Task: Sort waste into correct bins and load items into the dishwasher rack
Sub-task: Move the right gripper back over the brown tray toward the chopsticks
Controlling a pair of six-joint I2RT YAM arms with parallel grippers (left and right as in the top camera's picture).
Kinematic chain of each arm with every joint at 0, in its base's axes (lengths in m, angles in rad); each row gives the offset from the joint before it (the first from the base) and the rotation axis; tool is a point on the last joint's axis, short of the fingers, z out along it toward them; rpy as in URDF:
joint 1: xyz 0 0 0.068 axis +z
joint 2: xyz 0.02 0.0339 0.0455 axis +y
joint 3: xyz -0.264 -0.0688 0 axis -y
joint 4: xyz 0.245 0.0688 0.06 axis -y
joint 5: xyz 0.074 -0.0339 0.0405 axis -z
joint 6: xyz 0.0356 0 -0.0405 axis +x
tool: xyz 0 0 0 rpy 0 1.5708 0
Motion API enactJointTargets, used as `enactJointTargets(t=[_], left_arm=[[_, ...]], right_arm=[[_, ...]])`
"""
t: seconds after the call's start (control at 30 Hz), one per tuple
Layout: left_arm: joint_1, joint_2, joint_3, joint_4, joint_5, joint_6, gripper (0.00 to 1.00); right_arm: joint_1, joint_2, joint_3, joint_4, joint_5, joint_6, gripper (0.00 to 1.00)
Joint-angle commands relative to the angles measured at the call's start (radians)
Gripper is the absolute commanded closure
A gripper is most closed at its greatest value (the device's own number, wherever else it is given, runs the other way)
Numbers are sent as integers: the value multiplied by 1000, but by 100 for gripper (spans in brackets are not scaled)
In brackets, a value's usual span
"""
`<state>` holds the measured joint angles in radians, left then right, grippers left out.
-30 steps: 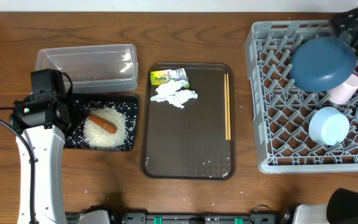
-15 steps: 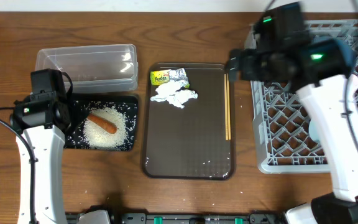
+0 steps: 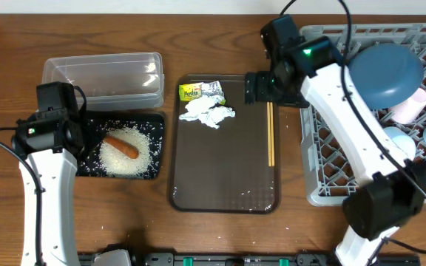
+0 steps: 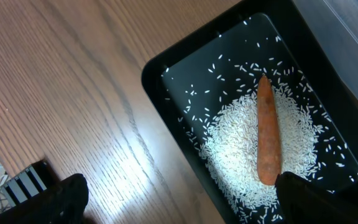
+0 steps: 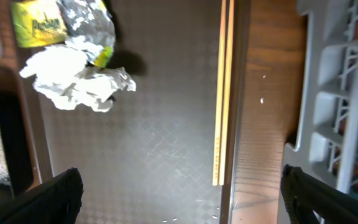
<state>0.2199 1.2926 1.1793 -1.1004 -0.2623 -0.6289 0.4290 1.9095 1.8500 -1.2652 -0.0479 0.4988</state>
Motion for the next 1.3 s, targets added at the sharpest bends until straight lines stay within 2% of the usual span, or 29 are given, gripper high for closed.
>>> enactJointTargets(t=[0.0,0.17,0.37,0.63,1.27], left_arm=[[4,2,12,-6,-16,-5,1],[4,2,12,-6,-16,-5,2],[4,2,12,-6,-16,-5,2],[4,2,12,-6,-16,-5,2],[4,2,12,-6,-16,-5,2]], right_arm=[[18,48,2,-20,-21,66,1],[24,144,2,-35,-75,65,8],[45,220,2,-19,-68,42,6],[37,225,1,4,-4,41,1],[45,225,0,53,56,20,1]])
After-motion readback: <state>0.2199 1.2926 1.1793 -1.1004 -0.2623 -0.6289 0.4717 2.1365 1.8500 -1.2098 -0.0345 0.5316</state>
